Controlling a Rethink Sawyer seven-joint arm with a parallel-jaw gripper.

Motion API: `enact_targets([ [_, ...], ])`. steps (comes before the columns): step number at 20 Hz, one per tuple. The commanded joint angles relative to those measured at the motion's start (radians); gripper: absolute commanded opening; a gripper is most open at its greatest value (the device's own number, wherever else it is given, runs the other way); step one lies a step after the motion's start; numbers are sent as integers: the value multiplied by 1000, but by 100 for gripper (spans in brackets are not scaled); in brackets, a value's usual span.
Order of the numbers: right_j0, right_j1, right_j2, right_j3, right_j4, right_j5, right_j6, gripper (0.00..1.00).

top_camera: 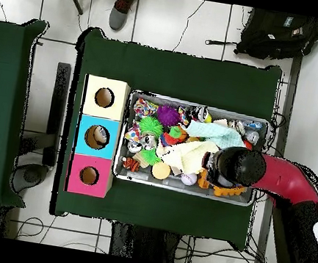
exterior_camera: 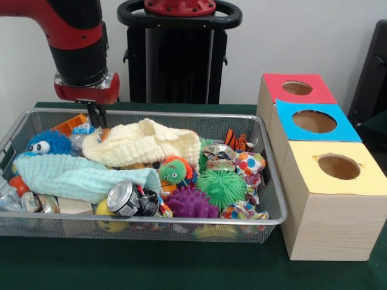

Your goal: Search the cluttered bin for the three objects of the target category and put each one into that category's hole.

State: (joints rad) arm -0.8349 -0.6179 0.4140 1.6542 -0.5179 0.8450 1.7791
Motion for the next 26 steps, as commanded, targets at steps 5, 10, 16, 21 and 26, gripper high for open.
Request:
enact_targets([
  [5,-1,-14,22,-13,19,107,-101,100],
  [10,-23,-10,15,9,-6,107,-140,100],
  [16,-54,13,13,-6,-36,104,-191,100],
  [21,-75,64,9,-45,-81,106,-237,100],
  [26,-89,125,17,-93,-122,124,-279,100],
])
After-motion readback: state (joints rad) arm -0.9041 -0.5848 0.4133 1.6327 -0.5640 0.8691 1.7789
